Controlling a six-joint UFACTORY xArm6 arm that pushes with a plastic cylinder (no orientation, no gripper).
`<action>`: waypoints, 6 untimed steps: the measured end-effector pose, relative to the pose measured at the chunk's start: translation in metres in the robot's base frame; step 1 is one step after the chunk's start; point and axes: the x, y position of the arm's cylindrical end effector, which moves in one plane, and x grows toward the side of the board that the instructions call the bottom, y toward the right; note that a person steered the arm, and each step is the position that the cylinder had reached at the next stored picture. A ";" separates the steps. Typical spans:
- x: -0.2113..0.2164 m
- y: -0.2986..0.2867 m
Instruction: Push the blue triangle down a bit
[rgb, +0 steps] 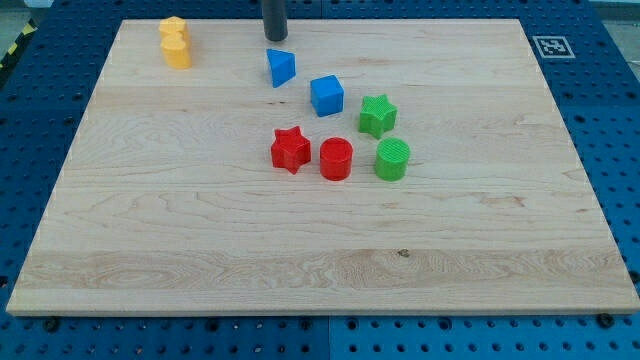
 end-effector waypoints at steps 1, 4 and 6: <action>0.004 -0.001; 0.052 -0.016; 0.060 -0.013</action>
